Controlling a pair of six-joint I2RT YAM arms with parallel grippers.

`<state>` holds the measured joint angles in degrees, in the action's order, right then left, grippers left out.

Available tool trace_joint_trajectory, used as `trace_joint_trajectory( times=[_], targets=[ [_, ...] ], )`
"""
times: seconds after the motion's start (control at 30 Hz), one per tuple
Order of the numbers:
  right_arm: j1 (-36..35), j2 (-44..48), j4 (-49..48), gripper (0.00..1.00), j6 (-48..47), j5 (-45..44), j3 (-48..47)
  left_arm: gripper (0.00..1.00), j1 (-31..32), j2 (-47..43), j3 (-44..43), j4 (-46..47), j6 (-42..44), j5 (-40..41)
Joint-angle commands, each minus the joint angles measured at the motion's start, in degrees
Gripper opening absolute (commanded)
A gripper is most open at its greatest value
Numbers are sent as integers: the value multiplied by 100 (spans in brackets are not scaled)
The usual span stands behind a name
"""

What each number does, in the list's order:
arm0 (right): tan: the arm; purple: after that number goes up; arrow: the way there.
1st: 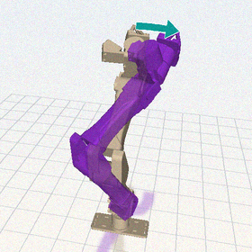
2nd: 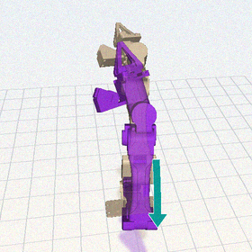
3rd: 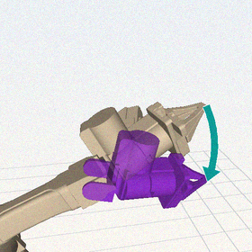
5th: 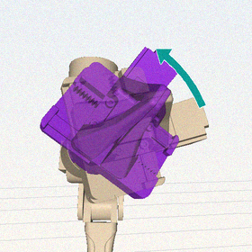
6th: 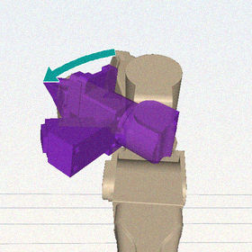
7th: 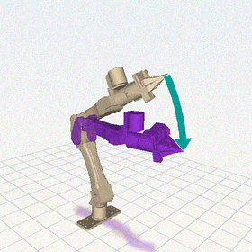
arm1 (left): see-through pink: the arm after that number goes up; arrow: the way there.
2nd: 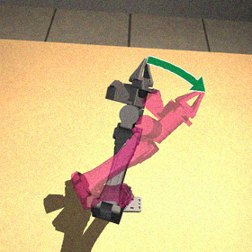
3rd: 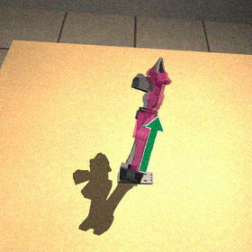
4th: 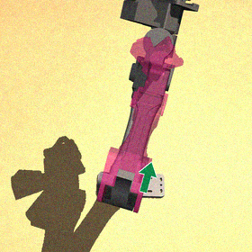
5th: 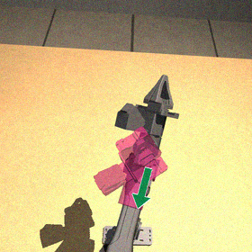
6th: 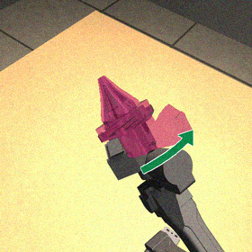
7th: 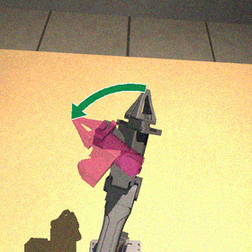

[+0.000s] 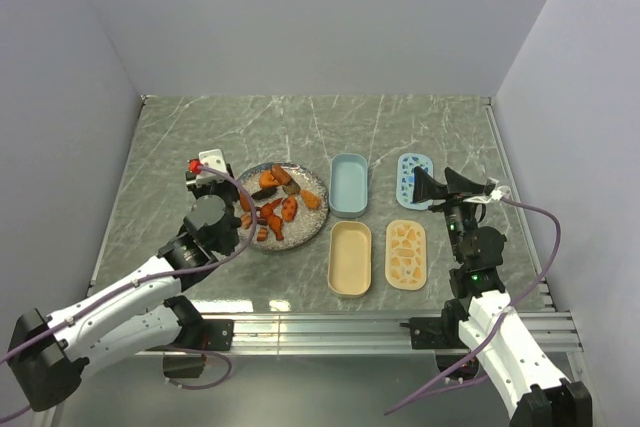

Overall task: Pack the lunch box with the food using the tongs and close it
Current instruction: Grab the clamp with the left arm, then pick up the food using the clamp

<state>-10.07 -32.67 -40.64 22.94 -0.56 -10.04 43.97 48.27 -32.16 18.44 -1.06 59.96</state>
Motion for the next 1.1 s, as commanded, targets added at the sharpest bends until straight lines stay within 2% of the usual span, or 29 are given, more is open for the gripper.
trace_joint_trajectory(
  times=[0.0, 0.2, 0.37, 0.53, 0.6, 0.83, 0.93, 1.07],
  targets=[
    [-57, -99, -163, 96, 9, 38, -24, 42, 287, -2, -255, 914, 685, 428],
    [-66, -205, -242, 96, 0, 38, -33, 42, 437, 165, -343, 1249, 1020, 244],
    [-75, -179, -312, 96, 9, 38, 20, 41, 525, 367, -150, 2189, 1450, -300],
    [-83, -214, -348, 96, 0, 38, 20, 43, 525, 341, 78, 2788, 1749, -1723],
    [-101, -249, -357, 96, 0, 38, 2, 44, 525, 289, 79, 2745, 1750, -2371],
    [-101, -372, -400, 96, -26, 38, -33, 47, 482, 112, 184, 2481, 1732, -3683],
    [-101, -399, -418, 96, -26, 38, -33, 47, 297, 68, 324, 2542, 1697, -4079],
    [-101, -364, -427, 96, -26, 38, -15, 47, -535, 208, 465, 2726, 1337, -5263]
  ],
)
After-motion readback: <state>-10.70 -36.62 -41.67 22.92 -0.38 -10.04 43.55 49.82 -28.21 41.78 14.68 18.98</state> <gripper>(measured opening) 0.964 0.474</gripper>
